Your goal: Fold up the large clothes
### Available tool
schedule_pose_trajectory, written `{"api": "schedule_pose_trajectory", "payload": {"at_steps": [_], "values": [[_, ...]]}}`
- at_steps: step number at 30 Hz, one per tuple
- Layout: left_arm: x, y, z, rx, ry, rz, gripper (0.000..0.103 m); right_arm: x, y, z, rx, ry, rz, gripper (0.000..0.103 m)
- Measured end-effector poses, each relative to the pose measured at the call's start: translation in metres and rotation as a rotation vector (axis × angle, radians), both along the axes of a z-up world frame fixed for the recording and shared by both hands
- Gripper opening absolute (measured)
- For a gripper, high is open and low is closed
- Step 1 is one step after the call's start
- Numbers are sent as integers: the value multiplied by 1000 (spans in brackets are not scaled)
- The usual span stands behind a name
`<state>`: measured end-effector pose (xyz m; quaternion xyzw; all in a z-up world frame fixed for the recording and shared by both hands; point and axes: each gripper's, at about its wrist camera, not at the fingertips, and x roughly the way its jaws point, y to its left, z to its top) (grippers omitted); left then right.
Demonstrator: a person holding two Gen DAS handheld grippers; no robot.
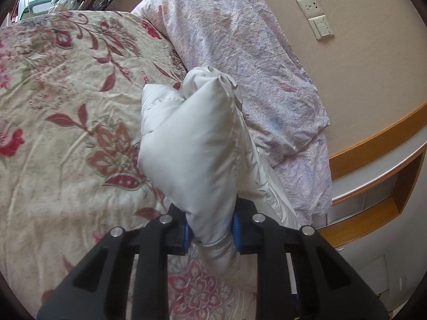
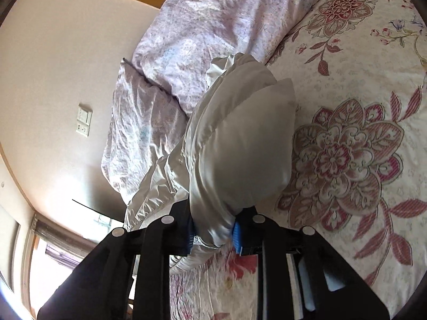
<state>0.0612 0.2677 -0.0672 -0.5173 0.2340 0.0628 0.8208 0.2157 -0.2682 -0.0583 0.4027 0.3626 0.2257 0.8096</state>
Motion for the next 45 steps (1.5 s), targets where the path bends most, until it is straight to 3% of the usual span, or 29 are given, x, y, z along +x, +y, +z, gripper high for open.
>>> {"api": "schedule_pose_trajectory", "payload": {"at_steps": [9, 13, 15, 17, 19, 23, 27, 31, 37, 45], "values": [[-46, 6, -14, -3, 55, 6, 26, -41, 13, -9, -108, 9, 72, 23], [-50, 4, -22, 12, 113, 21, 42, -51, 17, -11, -247, 10, 91, 32], [-54, 3, -21, 56, 149, 36, 56, -56, 17, -5, -329, -1, 81, 46], [-59, 1, -16, 127, 172, 61, 77, -62, 16, 4, -417, -29, 53, 53], [-62, -1, -9, 198, 186, 72, 82, -68, 14, 13, -483, -55, 7, 59], [-64, -1, -8, 216, 192, 51, 86, -78, 3, 35, -664, -98, -189, 63], [-64, 1, -15, 195, 191, 37, 87, -80, -5, 48, -695, -130, -247, 63], [-61, -1, -16, 187, 179, 16, 87, -75, 14, 57, -708, -196, -178, 63], [-49, -7, -13, 201, 172, -7, 87, -58, 97, 66, -741, -309, 42, 63], [-33, -8, -15, 196, 179, -5, 88, -42, 183, 66, -814, -370, 200, 63]]}}
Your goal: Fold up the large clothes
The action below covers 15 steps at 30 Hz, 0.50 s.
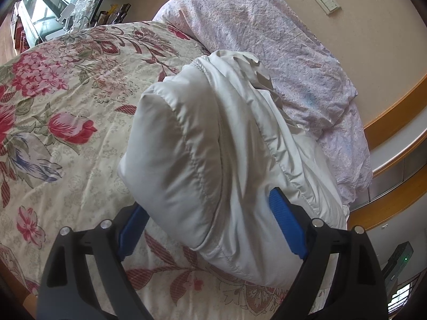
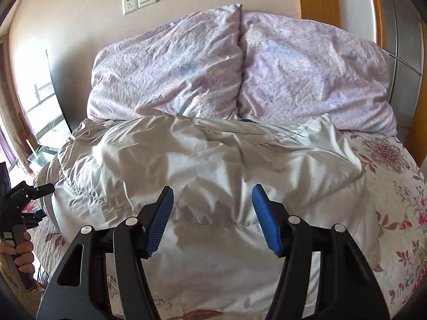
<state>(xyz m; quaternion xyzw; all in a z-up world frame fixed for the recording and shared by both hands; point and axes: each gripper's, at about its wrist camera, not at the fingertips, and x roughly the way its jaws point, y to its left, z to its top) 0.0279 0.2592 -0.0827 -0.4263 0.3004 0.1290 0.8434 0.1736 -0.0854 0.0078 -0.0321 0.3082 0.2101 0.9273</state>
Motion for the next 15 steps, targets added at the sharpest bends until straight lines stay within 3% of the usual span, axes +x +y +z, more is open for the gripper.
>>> {"api": "schedule_pose_trajectory", "payload": {"at_steps": [7, 15], "values": [[7, 5, -4, -28, -23, 11, 87, 19, 20, -20, -43, 53, 10, 61], [15, 18, -15, -113, -78, 28, 87, 41, 48, -57, -211, 143, 49, 64]]}}
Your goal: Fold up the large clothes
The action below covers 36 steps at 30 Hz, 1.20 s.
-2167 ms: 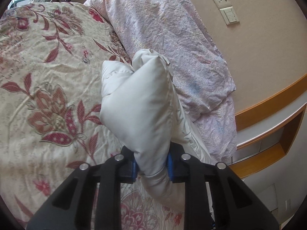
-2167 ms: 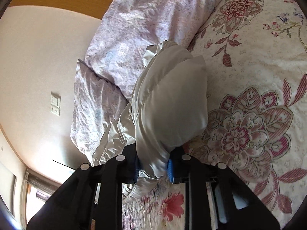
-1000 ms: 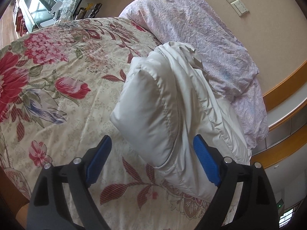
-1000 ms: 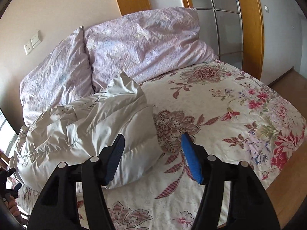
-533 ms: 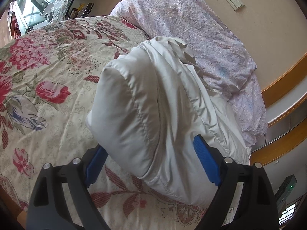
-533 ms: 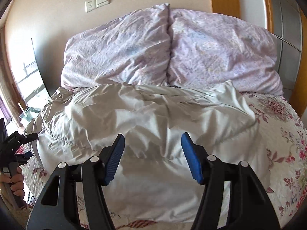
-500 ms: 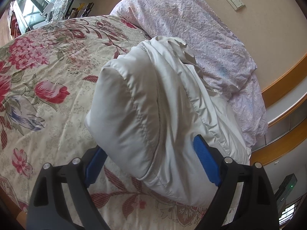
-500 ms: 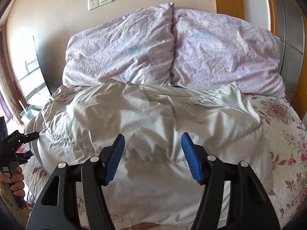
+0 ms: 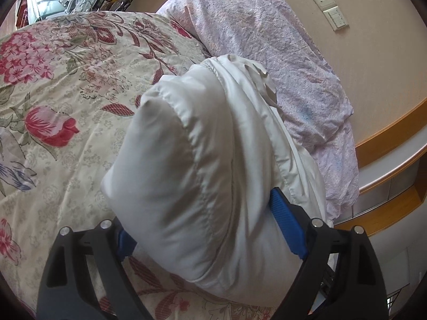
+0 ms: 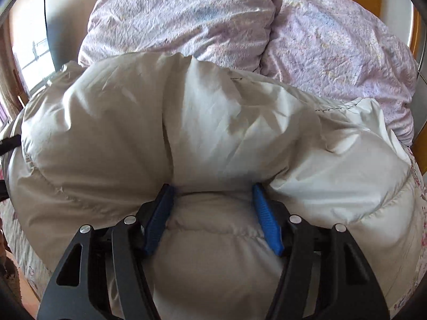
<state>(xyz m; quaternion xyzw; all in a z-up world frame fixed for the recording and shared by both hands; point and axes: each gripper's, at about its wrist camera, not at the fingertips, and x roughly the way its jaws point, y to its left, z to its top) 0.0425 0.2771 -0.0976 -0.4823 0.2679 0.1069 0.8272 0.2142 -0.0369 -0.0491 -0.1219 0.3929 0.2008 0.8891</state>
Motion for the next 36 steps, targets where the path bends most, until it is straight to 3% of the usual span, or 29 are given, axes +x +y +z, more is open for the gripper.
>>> {"api": "schedule_pose_trajectory", "payload": {"at_steps": [13, 19, 24, 36], "values": [[9, 11, -3, -68, -55, 47, 84, 4, -13, -5, 84, 24, 6, 65], [10, 12, -3, -74, -45, 49, 82, 4, -32, 8, 161, 65, -25, 65], [13, 11, -2, -55, -44, 60, 82, 0, -32, 3, 131, 45, -16, 66], [10, 20, -12, -118, -134, 56, 59, -1, -29, 1, 128, 31, -16, 67]]}}
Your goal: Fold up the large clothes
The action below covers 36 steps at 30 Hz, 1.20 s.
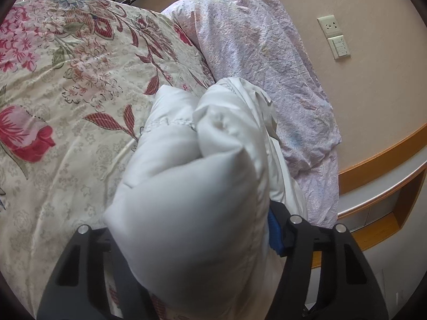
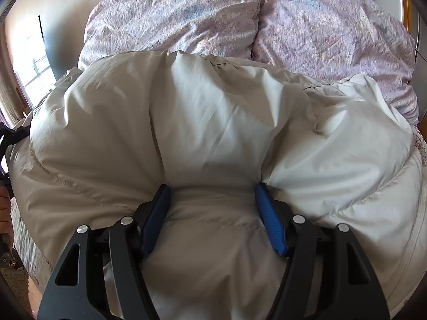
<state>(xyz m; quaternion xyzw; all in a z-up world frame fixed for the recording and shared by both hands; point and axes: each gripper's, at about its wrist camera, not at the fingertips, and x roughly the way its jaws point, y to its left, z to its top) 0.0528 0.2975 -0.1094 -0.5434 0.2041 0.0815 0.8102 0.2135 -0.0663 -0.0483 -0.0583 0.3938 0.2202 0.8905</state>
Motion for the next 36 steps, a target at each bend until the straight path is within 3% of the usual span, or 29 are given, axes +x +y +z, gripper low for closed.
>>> {"api": "schedule_pose_trajectory", "payload": {"at_steps": [2, 7, 22, 30, 36], "values": [[-2, 1, 0, -15, -27, -11, 46, 0, 0, 0, -1, -2, 0, 67], [-2, -4, 21, 41, -64, -45, 35, 0, 1, -1, -3, 1, -1, 67], [14, -63, 122, 344, -196, -166, 33, 2, -1, -4, 4, 8, -11, 67], [36, -136, 176, 576, -264, -298, 33, 2, 1, -5, -19, 4, -33, 67], [60, -195, 195, 675, -304, -428, 35, 0, 0, -6, -21, -3, -43, 67]]}}
